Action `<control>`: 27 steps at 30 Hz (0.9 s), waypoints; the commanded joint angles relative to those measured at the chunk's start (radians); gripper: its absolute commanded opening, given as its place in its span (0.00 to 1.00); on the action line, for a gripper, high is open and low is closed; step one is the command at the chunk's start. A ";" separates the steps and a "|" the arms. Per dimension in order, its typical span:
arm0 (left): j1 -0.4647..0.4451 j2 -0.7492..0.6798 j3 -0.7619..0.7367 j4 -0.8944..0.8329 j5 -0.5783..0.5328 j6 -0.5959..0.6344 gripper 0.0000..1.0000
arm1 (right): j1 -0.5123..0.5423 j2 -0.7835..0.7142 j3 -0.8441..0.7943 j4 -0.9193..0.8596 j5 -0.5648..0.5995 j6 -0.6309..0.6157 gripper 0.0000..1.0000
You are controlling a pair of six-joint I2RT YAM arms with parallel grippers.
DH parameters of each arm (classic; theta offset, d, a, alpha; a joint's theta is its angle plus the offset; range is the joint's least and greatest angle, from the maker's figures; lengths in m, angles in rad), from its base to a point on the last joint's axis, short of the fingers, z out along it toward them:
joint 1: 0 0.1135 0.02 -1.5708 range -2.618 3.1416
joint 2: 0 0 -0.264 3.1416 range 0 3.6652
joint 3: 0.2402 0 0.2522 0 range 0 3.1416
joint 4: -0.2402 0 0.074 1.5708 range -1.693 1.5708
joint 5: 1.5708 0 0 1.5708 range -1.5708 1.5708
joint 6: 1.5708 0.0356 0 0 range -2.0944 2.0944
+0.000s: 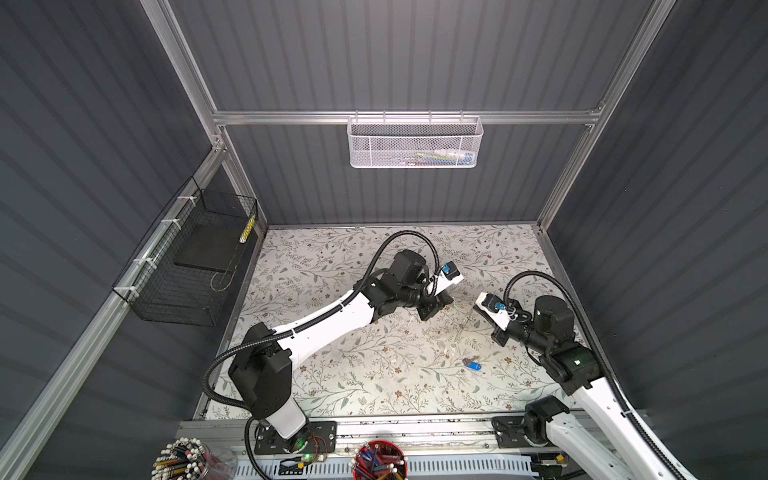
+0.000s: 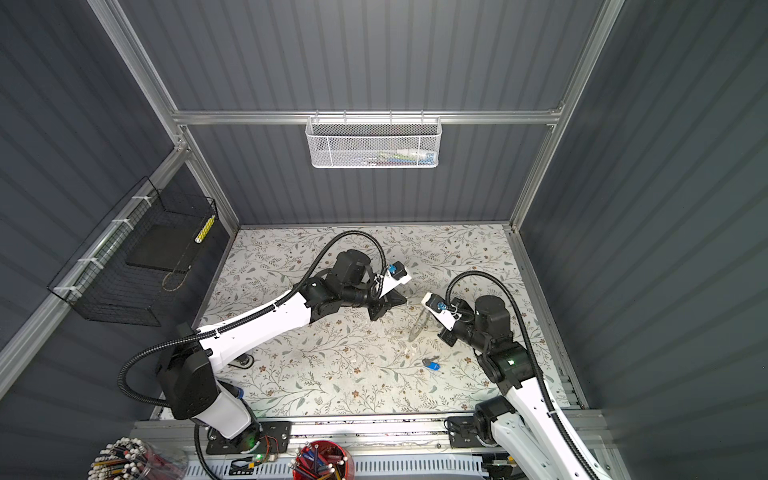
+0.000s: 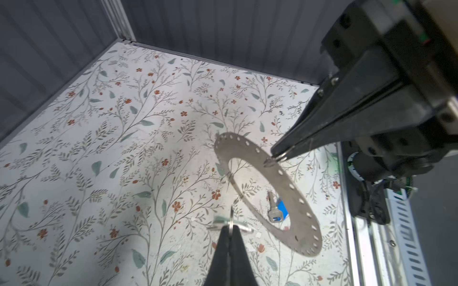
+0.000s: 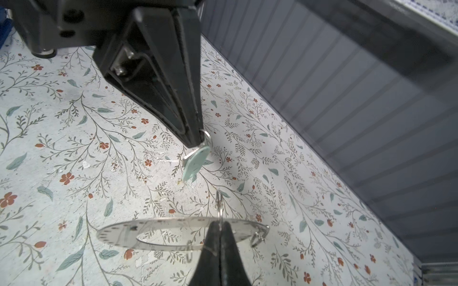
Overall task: Put the keys on the keyring
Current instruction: 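Lift the mint-green key and bring it to the split ring held by the right gripper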
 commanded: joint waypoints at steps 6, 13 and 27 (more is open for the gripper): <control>-0.006 0.025 0.050 -0.039 0.183 0.021 0.00 | 0.002 -0.042 -0.028 0.050 -0.055 -0.130 0.00; -0.015 0.035 0.094 -0.049 0.230 0.018 0.00 | 0.002 -0.042 -0.038 0.069 -0.069 -0.140 0.00; -0.033 0.098 0.164 -0.133 0.231 0.021 0.00 | 0.003 -0.041 -0.035 0.080 -0.077 -0.126 0.00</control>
